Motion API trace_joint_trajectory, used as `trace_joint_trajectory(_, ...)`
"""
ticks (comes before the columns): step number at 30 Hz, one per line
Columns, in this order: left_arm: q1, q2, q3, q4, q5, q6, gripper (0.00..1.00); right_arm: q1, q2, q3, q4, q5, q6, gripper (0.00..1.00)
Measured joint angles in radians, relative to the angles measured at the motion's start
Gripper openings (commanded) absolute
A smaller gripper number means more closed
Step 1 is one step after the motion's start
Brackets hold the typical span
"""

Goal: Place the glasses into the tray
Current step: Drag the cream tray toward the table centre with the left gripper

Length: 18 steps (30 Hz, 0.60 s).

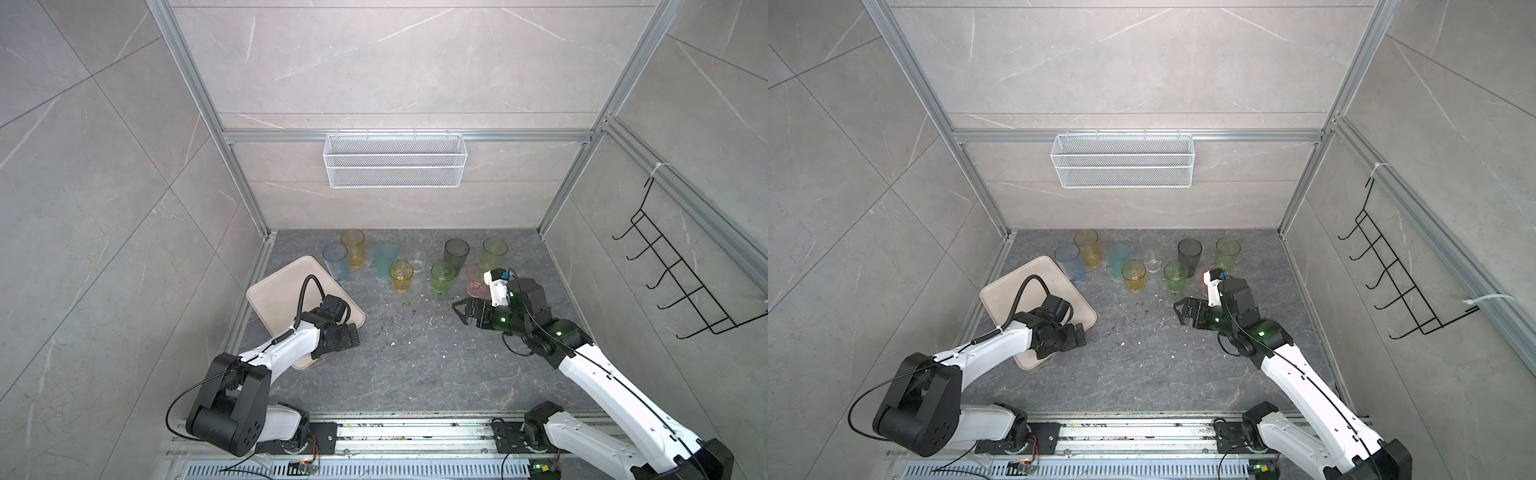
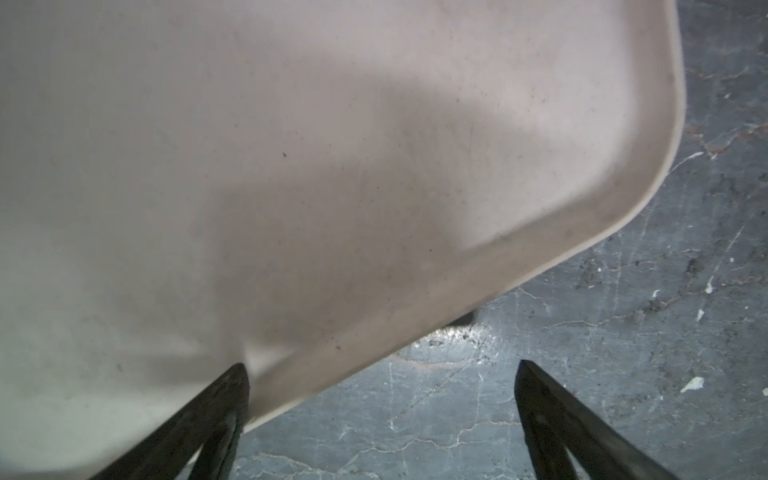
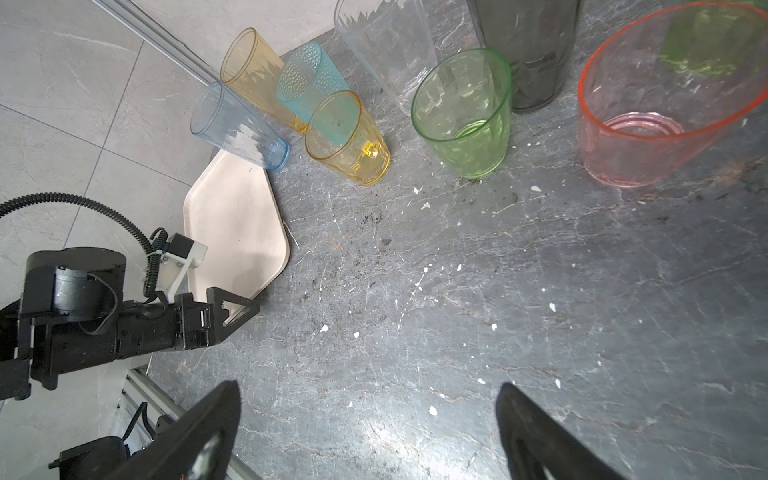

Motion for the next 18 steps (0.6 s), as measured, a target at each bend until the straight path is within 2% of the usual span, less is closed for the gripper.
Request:
trace_joint_trajectory(11,-0.039,0.002,-0.009,0.040,0.091,-0.003,0.95,0.005,0.008,0.000,-0.005,0.018,0.005,0.97)
trace_joint_trajectory(18,-0.102,0.002,-0.011,0.045,0.121,-0.028,0.82,0.005,0.008,0.000,-0.016,0.028,0.016,0.97)
